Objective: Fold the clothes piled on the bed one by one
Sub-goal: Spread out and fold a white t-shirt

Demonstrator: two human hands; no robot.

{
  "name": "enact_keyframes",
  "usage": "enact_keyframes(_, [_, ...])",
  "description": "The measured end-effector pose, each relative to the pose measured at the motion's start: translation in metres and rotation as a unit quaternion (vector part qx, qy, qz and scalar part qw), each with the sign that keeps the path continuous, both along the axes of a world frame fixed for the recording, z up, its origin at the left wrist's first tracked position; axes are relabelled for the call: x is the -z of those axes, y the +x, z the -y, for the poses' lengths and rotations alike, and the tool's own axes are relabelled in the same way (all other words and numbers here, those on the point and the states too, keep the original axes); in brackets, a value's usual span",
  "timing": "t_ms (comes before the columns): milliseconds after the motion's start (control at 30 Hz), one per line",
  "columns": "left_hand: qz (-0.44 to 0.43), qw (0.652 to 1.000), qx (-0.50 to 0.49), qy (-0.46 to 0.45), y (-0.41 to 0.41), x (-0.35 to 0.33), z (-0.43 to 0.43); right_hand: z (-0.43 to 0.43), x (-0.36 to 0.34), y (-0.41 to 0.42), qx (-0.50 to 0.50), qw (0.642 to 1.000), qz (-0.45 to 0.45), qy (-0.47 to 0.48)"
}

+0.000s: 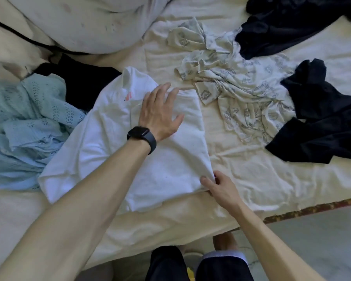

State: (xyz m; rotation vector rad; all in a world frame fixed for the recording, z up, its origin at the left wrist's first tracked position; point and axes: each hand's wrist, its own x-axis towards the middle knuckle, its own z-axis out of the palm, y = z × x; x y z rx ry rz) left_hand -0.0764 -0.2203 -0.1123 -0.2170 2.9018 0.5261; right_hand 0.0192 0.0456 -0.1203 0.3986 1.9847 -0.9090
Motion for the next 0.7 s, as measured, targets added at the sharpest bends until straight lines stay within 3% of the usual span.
enact_keyframes(67, [0.062, 0.997, -0.005, 0.055, -0.046, 0.001, -0.006, -0.004, 0.003, 0.004, 0.008, 1.0, 0.012, -0.004])
enact_keyframes(167, [0.235, 0.964, -0.026, 0.122, -0.095, 0.007, -0.004, -0.008, 0.006, 0.012, 0.029, 0.999, 0.031, -0.022])
enact_keyframes(300, [0.312, 0.938, -0.029, 0.144, -0.118, 0.01, 0.002, -0.013, 0.008, 0.016, 0.072, 0.995, 0.039, -0.053])
enact_keyframes(433, [0.281, 0.939, -0.016, 0.196, -0.117, 0.007, 0.005, -0.019, 0.015, 0.02, 0.131, 0.989, 0.013, -0.065])
enact_keyframes(567, [0.156, 0.963, -0.053, 0.213, -0.094, 0.02, 0.005, -0.02, 0.018, 0.021, 0.045, 0.997, -0.058, -0.014])
enact_keyframes(700, [0.044, 0.998, -0.038, -0.002, -0.057, 0.026, -0.029, -0.016, 0.018, 0.009, -0.069, 0.997, -0.031, 0.004])
